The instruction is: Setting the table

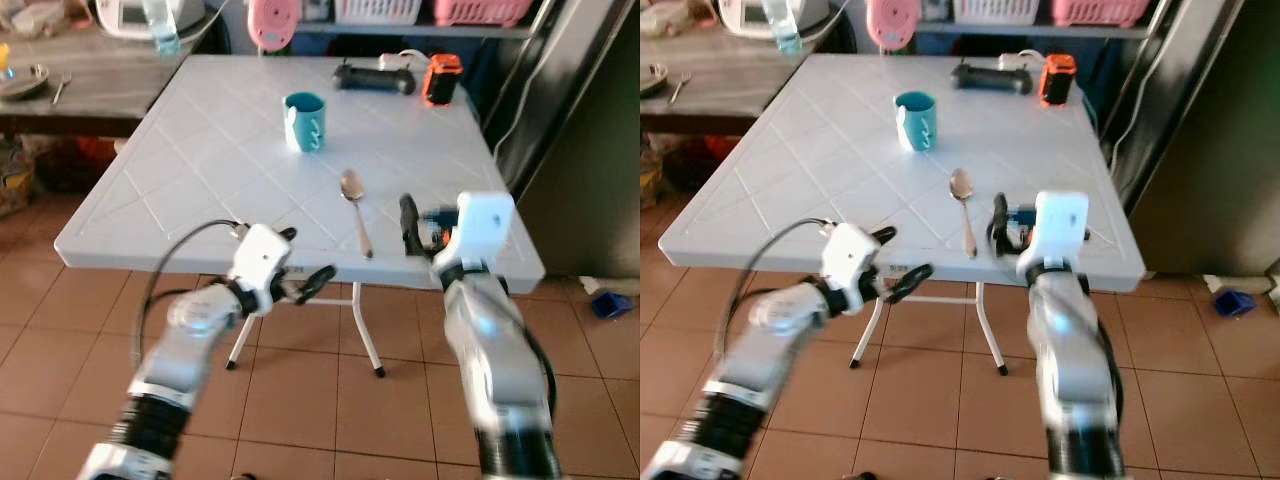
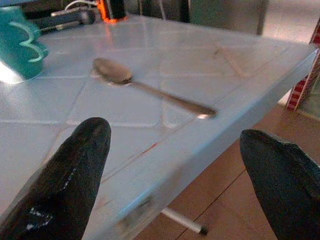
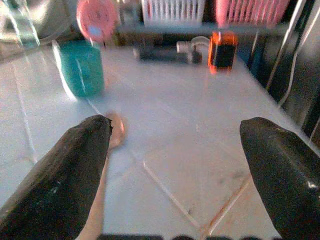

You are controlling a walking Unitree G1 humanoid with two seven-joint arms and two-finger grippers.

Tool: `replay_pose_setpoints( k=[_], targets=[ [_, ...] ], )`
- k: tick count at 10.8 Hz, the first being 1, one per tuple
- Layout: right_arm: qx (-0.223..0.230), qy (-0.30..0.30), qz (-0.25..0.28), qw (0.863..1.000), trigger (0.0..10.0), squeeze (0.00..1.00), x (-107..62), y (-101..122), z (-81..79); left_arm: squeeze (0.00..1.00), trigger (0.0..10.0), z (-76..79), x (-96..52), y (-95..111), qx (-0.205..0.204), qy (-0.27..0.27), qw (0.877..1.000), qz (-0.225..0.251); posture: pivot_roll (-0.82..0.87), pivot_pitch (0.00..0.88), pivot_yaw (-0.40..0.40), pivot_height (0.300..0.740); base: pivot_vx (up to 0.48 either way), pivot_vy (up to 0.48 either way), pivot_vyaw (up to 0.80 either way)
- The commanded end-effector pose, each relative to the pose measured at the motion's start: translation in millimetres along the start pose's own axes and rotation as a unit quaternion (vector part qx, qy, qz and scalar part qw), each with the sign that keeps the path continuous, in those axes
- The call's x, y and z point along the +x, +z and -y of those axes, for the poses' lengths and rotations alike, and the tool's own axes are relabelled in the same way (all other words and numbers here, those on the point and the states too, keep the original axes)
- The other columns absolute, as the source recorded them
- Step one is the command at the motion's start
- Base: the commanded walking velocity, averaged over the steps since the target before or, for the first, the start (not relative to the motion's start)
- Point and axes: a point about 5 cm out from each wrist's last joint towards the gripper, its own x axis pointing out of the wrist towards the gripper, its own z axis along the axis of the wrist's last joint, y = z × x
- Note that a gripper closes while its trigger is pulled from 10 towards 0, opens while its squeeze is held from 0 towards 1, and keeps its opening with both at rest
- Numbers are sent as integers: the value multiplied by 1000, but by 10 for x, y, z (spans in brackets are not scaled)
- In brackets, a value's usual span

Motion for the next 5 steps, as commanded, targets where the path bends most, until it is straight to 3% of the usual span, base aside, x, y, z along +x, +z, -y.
replay_pose_setpoints(
  k=[1, 3, 5],
  targets=[
    [15, 5, -30, 999, 10000, 0, 56, -105, 26, 0, 10000, -29, -37, 43, -4, -7, 1000, 6, 169, 151, -9, 740, 0, 0, 0],
    [20, 19, -19, 999, 10000, 0, 158, -71, -3, 0, 10000, -148, -92, 74, -19, 41, 999, 18, 193, 155, -21, 740, 0, 0, 0],
    [-24, 35, 36, 998, 10000, 0, -8, 9, -74, 0, 10000, -318, -118, 225, -48, 145, 986, 71, 196, 158, -22, 740, 0, 0, 0]
  ],
)
